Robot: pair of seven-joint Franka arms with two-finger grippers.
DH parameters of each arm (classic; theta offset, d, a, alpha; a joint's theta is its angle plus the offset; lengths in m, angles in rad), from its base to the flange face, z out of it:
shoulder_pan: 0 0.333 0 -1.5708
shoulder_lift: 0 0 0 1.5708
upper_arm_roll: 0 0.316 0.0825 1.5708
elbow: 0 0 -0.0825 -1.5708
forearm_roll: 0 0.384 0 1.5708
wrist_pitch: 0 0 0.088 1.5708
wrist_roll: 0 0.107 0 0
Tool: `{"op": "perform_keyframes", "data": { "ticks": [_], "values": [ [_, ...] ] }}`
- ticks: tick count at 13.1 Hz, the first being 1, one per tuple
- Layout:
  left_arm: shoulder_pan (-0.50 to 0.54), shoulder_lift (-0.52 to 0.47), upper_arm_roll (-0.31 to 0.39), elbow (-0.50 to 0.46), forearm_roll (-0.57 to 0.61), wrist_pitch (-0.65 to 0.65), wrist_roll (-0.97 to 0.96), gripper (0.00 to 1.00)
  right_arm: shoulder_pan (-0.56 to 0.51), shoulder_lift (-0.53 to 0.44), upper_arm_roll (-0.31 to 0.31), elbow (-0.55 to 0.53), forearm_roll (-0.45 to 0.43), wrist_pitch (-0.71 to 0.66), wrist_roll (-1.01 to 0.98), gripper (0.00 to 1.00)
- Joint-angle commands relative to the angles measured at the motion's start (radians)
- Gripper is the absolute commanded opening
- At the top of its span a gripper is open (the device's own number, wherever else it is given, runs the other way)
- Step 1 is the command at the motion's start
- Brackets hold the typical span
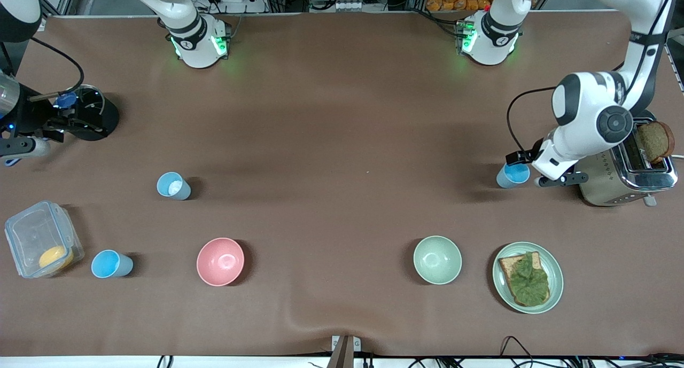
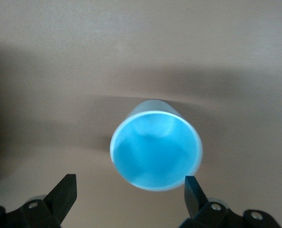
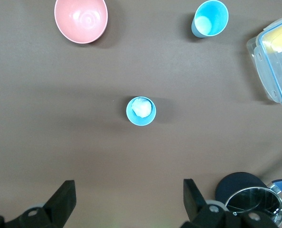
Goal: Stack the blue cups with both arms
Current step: 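Reach the left gripper to the blue cup by the toaster and grasp it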
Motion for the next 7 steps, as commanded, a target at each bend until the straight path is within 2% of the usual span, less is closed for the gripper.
{"op": "perform_keyframes", "data": {
  "ticks": [1,7],
  "values": [
    [0.021,0.015,-0.006,0.004,0.015,0.021,0.015,1.00,-0.005,-0.011,0.005,-0.013,-0.013,0.007,0.016,1.00],
    [0.032,0.081,-0.006,0.013,0.015,0.072,0.015,1.00,-0.005,-0.011,0.005,-0.013,-0.013,0.008,0.016,1.00]
  ]
}}
